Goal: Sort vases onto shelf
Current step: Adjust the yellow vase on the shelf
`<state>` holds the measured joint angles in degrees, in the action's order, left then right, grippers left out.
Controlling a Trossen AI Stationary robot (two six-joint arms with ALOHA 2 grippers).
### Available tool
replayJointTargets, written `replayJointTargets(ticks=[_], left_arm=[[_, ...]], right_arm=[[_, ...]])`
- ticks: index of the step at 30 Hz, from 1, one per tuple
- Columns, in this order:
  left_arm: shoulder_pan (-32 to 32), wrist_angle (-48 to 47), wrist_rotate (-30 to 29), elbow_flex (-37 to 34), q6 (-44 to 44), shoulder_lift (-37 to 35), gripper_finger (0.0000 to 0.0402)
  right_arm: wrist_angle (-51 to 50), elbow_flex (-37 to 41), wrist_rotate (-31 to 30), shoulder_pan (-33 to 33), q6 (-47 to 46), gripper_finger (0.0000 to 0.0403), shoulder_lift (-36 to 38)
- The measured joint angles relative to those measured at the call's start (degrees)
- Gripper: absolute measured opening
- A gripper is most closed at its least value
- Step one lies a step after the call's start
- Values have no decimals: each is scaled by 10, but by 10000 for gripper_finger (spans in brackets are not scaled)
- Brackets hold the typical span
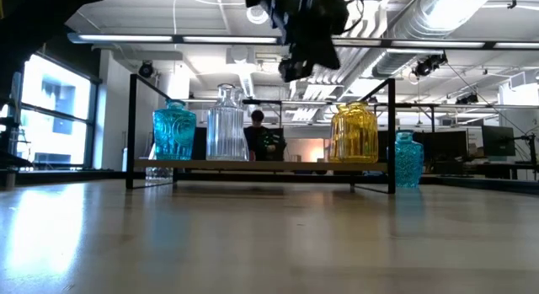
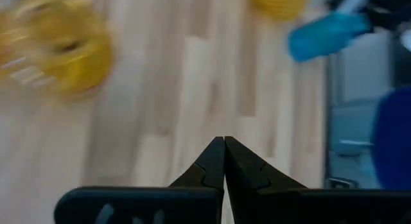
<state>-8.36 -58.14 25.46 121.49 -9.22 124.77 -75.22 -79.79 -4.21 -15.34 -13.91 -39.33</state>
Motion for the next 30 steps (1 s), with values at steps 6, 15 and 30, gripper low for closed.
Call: replayJointTargets(ticks=[6,15,30], left_arm=[[15,54,32,0,3,13,0],[37,60,23,-1,23,63,0],[38,102,-117,-1,59,70,0]], right_arm=[[0,0,10,0,-5,0,0],[0,0,13,0,-15,0,0],[1,0,7,0,-17,0,0]])
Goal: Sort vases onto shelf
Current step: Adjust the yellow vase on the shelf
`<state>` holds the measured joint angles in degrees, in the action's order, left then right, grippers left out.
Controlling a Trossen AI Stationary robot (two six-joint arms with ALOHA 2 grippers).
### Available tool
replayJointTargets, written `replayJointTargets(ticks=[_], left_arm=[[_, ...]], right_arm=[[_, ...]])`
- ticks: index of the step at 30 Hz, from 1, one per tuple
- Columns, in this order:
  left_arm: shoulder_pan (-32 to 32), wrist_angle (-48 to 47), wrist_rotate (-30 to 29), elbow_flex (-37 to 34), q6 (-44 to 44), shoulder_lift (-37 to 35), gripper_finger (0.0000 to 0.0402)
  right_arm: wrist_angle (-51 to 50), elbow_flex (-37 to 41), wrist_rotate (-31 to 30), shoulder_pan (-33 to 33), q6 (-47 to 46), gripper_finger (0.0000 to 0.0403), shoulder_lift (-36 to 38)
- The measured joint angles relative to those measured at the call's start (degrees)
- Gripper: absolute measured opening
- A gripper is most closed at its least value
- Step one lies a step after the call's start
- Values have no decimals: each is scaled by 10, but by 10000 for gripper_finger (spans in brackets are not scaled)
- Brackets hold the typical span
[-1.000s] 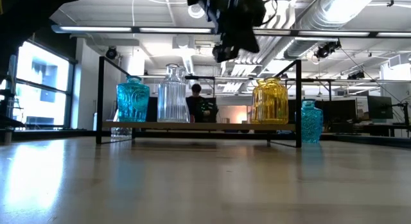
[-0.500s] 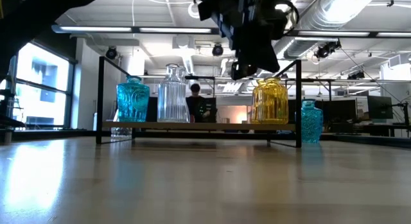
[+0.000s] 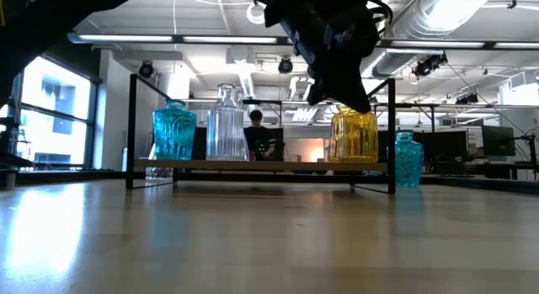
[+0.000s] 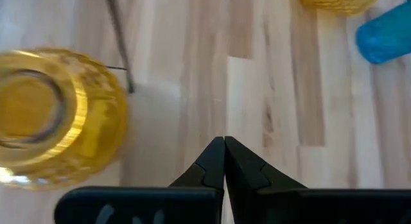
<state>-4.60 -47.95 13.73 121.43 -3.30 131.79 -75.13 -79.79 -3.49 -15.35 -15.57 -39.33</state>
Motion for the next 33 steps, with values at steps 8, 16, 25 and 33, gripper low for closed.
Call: replayJointTargets(ticks=[8,16,25,33], left_arm=[[-6,3,-34,0,5,0,0],[-10,3,-60,0,4,0,0],[-14,8,-84,0,-5,3,0],[-18,16,-92,0,-10,6,0]], right_arm=[[0,0,-1,0,6,0,0],[0,0,-1,0,10,0,0],[0,0,0,0,13,0,0],[0,0,0,0,13,0,0]])
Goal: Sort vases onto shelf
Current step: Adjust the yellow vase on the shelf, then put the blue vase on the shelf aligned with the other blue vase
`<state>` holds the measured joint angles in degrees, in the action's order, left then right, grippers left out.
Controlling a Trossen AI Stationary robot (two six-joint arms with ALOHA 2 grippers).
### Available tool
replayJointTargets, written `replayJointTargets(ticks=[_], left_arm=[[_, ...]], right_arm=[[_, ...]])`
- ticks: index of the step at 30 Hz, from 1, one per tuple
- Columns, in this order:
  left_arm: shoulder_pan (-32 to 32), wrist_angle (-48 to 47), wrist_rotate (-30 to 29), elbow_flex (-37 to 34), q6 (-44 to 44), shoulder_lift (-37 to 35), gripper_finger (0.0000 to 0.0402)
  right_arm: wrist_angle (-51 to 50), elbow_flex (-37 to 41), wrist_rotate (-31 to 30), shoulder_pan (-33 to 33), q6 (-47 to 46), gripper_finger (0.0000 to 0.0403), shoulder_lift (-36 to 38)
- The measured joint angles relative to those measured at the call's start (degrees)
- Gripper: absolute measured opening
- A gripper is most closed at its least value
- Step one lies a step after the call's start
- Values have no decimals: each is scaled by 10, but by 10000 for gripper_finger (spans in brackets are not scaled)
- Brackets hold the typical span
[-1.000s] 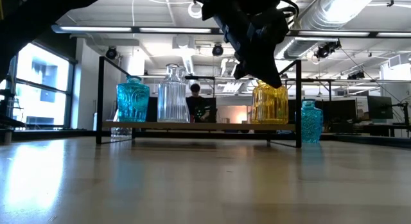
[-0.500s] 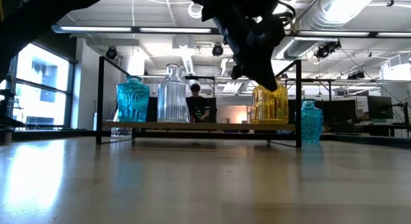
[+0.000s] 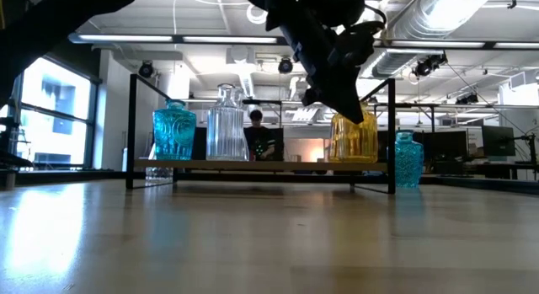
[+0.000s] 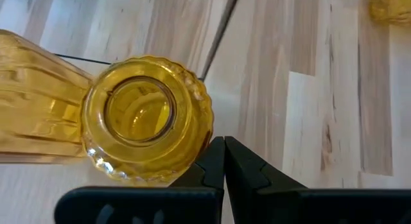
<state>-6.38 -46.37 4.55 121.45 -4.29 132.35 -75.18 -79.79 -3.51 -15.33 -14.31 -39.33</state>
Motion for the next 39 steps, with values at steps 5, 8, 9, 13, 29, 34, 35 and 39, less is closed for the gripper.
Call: replayJointTargets(ticks=[5,8,9,13,29,34,35,39], left_arm=[[-6,0,-6,0,-2,0,0],[-8,0,-6,0,-6,0,0],[-9,0,-6,0,-6,0,0],[-9,-2,2,0,-13,0,0],[17,-68,40,0,-32,-33,0],[17,-55,-16,0,-36,-107,3],[17,-57,-32,0,-36,-129,6],[17,-59,-85,0,-36,-226,20]], right_arm=[[0,0,0,0,2,0,0],[0,0,0,0,2,0,0],[0,0,0,0,2,0,0],[0,0,0,0,2,0,0],[-10,0,1,0,2,0,0],[-15,0,1,0,-6,0,0],[-16,0,1,0,-10,0,1],[-18,0,1,0,-26,0,1]])
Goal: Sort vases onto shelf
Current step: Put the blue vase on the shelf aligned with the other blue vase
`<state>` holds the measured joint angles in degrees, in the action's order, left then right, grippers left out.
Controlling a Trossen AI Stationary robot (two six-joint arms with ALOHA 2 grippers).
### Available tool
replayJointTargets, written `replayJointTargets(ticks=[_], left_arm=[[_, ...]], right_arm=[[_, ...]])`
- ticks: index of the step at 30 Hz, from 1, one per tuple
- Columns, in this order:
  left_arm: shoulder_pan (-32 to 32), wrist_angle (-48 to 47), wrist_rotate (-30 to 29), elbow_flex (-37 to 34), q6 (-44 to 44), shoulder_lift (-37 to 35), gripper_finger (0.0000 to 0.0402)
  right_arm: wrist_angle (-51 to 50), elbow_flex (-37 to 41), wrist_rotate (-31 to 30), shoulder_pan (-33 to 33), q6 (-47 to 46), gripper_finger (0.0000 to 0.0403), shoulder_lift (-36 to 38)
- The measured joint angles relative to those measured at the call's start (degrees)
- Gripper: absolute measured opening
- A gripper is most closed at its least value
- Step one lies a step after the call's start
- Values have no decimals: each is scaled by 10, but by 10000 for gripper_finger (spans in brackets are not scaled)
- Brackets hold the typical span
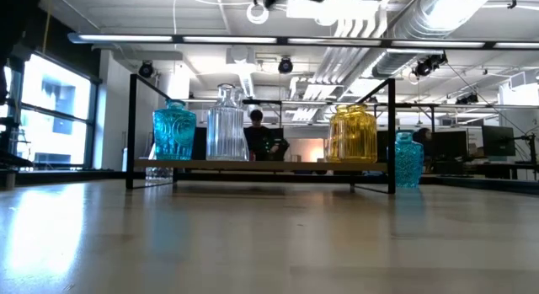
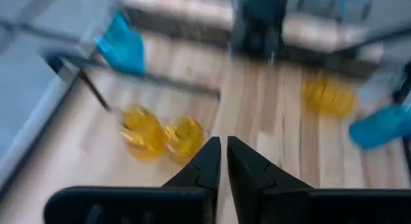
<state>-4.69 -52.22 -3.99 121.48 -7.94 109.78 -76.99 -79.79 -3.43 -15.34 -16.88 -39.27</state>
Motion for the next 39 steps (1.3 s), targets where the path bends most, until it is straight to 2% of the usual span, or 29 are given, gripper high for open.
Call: replayJointTargets(ticks=[4,7,13,16,18,25,28,31,34,36,39], left_arm=[[0,-19,-51,1,-22,-101,38],[6,-57,-112,1,-24,-167,56],[26,-131,-211,1,-25,-264,96],[30,-170,-249,1,-39,-290,113],[30,-198,-257,0,-49,-303,120],[28,-221,-261,0,-69,-314,124],[21,-221,-292,0,-70,-314,123],[15,-220,-332,0,-78,-313,123],[9,-221,-360,0,-90,-314,122],[6,-225,-368,0,-94,-319,122],[1,-236,-374,0,-95,-329,122]], right_arm=[[0,0,-18,0,-21,0,0],[0,0,-34,0,-40,0,-1],[1,0,-35,0,-56,0,-1],[1,0,-38,0,-52,0,-6],[1,0,-60,0,-35,0,-15],[-1,0,-77,-1,99,0,-91],[16,0,-101,-8,144,0,-131],[40,0,-136,-44,186,0,-171],[62,0,-136,-119,231,0,-197],[79,0,-99,-181,250,0,-210],[124,0,17,-280,259,0,-231]])
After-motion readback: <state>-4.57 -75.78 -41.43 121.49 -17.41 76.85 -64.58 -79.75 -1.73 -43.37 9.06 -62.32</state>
